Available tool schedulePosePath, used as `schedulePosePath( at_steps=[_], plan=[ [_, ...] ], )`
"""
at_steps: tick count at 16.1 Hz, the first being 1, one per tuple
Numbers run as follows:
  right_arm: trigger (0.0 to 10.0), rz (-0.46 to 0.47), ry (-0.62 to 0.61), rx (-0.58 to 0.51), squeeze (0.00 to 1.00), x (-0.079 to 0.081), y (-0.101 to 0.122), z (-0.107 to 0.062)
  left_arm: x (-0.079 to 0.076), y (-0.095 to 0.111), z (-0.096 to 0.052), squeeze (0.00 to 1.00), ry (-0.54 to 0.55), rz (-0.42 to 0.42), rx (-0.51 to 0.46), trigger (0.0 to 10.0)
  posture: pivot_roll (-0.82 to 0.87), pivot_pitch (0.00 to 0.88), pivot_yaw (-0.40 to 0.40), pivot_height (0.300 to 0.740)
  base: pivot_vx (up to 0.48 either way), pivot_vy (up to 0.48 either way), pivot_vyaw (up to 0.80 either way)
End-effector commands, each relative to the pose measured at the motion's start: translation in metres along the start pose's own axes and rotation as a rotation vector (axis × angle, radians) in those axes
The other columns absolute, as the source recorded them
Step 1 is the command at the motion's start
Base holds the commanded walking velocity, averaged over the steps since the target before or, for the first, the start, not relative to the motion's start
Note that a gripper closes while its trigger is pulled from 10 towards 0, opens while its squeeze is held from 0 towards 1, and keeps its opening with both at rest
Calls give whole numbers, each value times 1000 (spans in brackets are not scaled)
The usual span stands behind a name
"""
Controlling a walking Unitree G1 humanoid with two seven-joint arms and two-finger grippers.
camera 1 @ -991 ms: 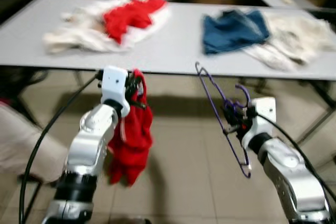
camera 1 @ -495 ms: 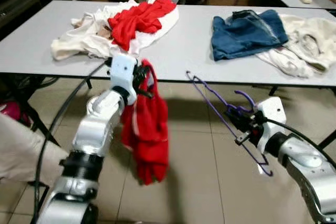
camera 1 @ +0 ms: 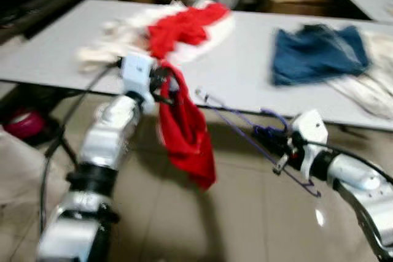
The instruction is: Hang hanger
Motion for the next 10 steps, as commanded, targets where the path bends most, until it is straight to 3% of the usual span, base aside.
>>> schedulePosePath(
  at_steps=[1,4,8,10],
  plan=[
    [10000,-26,48,6,0,-3,3,-16,-14,27,11,0,-65,29,-69,10000,-107,0,30,740,379,0,0],
    [10000,-37,146,-20,0,3,12,-29,-22,35,18,0,-109,33,-76,10000,-107,0,43,740,375,0,0],
    [10000,-17,364,-80,0,36,31,-31,-73,43,31,0,-316,-3,-80,10000,-109,0,55,740,375,0,0],
    [10000,-15,373,-72,0,39,29,-29,-83,43,31,0,-356,-18,-82,10000,-112,0,55,740,375,0,0]
  ],
)
Point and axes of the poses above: a point about 5 cm out from each wrist's last joint towards the gripper, its own z axis pointing out of the wrist towards the gripper, its own y axis along the axis of the wrist's last joint, x = y × z, the point moved 5 cm from there along z, pointing out of the wrist towards the gripper, and after that the axes turned 15 degrees about -z, right-handed, at the moved point
